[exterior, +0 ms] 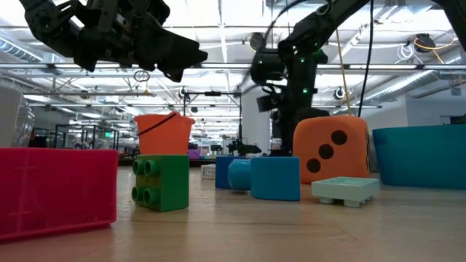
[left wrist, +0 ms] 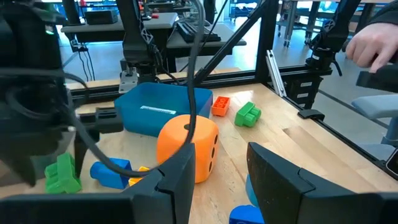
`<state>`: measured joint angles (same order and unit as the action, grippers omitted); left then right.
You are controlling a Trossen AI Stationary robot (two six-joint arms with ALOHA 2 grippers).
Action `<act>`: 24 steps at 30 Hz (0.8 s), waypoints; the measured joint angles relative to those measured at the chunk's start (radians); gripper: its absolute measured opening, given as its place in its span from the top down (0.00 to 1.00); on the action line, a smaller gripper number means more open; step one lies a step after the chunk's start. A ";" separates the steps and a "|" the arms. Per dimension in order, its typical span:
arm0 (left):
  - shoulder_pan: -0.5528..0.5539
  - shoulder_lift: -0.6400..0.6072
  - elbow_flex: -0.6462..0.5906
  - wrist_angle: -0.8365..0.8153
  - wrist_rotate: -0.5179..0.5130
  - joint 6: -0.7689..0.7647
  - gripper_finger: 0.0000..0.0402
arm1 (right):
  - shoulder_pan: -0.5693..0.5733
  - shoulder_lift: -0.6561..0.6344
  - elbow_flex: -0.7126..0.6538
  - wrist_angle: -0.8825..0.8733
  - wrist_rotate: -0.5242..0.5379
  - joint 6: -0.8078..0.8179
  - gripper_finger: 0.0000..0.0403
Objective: Pick & Place Toys
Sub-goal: Put the green game piece into the black bin
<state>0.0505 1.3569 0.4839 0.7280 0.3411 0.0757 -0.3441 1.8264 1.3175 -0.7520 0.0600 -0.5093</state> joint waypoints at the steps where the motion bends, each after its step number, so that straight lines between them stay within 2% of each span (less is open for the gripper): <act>1: 0.000 0.000 0.000 0.000 0.000 0.000 0.62 | 0.001 0.005 0.000 -0.005 0.019 -0.001 0.41; 20: 0.000 0.000 0.000 -0.002 0.000 -0.002 0.62 | -0.003 0.051 0.001 0.020 0.015 0.003 0.41; 24: 0.000 0.000 0.000 -0.003 0.000 -0.002 0.62 | -0.002 0.063 0.000 0.025 0.017 0.011 0.44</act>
<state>0.0505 1.3570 0.4839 0.7254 0.3412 0.0738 -0.3466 1.8891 1.3174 -0.7274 0.0765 -0.4980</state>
